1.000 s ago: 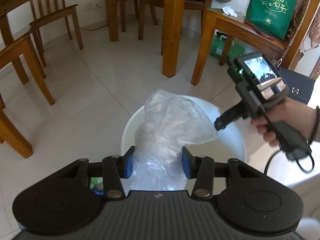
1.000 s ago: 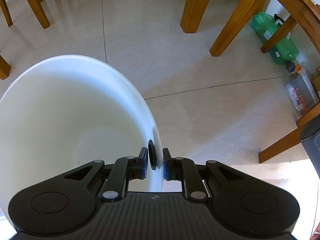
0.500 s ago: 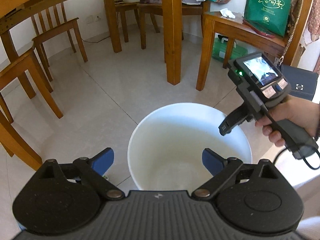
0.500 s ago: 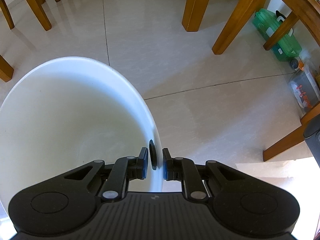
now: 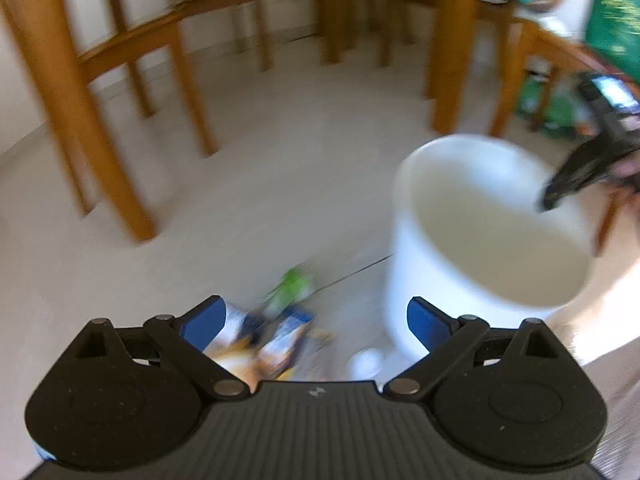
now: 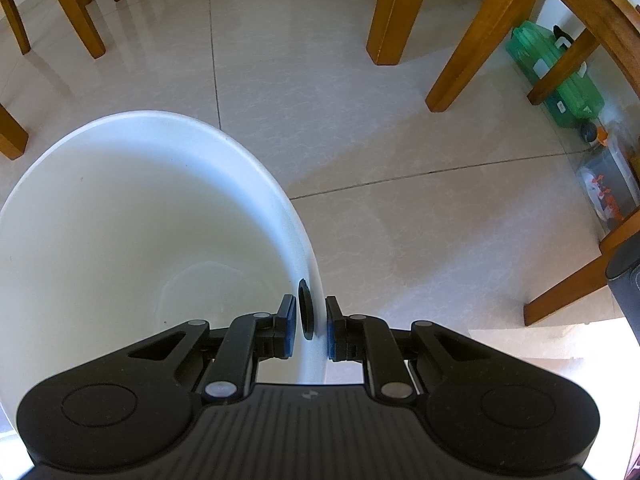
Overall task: Collect trash
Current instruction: 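Move the left gripper back to the crumpled white paper and grasp it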
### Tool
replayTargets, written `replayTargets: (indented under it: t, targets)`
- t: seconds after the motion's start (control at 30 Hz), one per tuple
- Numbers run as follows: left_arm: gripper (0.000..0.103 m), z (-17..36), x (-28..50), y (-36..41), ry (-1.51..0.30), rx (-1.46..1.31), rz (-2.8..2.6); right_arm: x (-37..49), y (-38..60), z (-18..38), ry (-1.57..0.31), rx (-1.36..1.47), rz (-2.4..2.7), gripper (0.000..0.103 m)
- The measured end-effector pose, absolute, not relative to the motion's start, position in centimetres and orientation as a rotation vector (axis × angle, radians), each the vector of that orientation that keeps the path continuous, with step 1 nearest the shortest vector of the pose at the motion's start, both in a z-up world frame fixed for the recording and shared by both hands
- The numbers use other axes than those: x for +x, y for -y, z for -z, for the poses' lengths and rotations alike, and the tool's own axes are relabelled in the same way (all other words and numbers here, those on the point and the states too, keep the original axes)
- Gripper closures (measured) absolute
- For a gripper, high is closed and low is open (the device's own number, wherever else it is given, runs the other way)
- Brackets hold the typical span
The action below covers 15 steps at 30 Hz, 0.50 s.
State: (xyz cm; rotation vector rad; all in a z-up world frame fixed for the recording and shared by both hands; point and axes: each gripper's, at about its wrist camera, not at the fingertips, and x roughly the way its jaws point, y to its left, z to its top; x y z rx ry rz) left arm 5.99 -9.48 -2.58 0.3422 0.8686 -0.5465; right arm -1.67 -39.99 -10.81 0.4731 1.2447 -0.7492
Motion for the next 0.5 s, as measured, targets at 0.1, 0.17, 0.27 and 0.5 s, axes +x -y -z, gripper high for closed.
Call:
replayTargets:
  t: [0.1,0.17,0.27,0.5]
  targets:
    - [0.006,5.3,6.2,6.3,-0.908,0.325,0.441,-1.6,40.0,10.6,-1.240,0.472,0.745,0.086]
    - [0.006,7.2,6.4,4.3,-0.952,0.290,0.388,-1.5,39.9,10.6,-1.241,0.463,0.748,0.086]
    - [0.006,10.9,6.9,1.7,-1.018,0.254,0.284,-1.5,39.7,10.5,-1.240,0.453,0.749,0.086]
    - [0.008,18.8,8.1,-4.0,-1.119,0.170,0.105,-1.5,39.7,10.3,-1.236,0.441,0.759,0.086]
